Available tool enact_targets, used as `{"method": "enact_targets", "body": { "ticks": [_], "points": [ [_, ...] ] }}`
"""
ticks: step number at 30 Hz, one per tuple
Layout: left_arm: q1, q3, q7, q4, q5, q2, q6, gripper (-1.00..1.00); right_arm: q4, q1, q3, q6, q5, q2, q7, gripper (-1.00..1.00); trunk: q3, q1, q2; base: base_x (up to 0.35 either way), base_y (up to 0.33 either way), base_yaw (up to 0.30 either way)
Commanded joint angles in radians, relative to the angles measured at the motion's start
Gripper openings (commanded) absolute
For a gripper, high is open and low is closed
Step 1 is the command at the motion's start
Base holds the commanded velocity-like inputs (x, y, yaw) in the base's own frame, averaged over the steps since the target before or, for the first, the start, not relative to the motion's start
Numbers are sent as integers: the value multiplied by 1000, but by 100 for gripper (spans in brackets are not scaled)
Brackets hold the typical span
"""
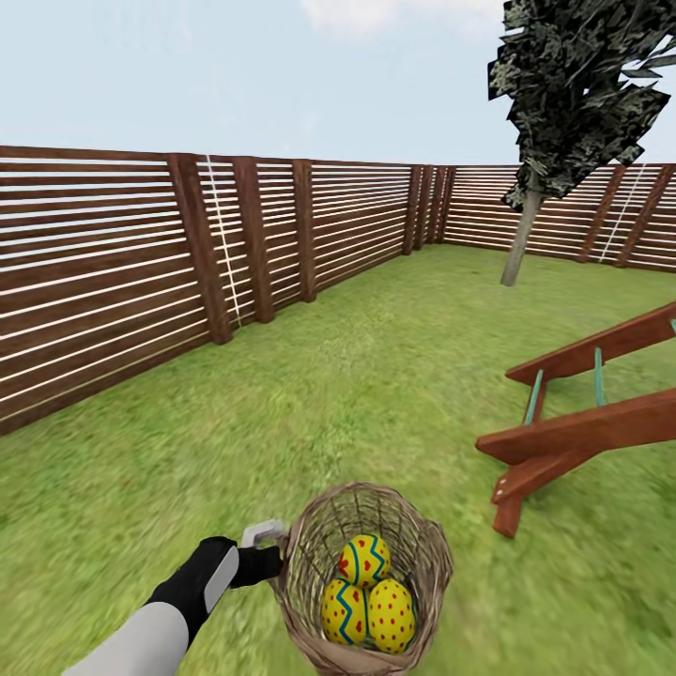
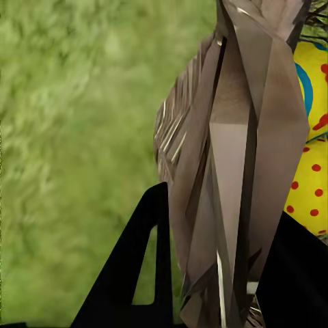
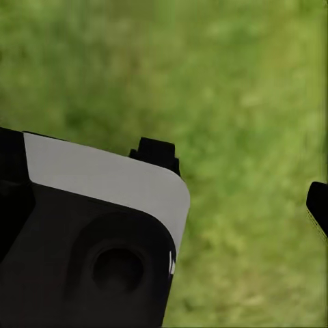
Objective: Take the three Easter eggs out of the wicker basket on the lawn in the garden, then place them on the lawn next to a single tree (choose any tree) so that all three eggs are next to the same tree and none are left in the basket.
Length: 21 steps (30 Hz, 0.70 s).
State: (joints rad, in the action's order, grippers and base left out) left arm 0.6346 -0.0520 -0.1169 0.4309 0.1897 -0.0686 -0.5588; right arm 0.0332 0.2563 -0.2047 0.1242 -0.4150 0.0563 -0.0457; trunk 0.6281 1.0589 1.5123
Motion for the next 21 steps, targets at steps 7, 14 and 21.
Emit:
{"method": "enact_targets", "body": {
  "ticks": [7, 14, 21],
  "points": [
    [0, -6, -1, 2, 13, 0, -7, -100, 4, 1, -9, 6, -6, 1, -2, 100, 1, 1, 0, 319, 0, 0],
    [0, -6, -1, 2, 13, 1, -7, -100, 4, 1, -9, 6, -4, 1, -2, 100, 1, 1, 0, 319, 0, 0],
    [0, -6, -1, 2, 13, 2, -7, -100, 4, 1, -9, 6, -4, 1, -2, 100, 1, 1, 0, 319, 0, 0]
  ]
}}
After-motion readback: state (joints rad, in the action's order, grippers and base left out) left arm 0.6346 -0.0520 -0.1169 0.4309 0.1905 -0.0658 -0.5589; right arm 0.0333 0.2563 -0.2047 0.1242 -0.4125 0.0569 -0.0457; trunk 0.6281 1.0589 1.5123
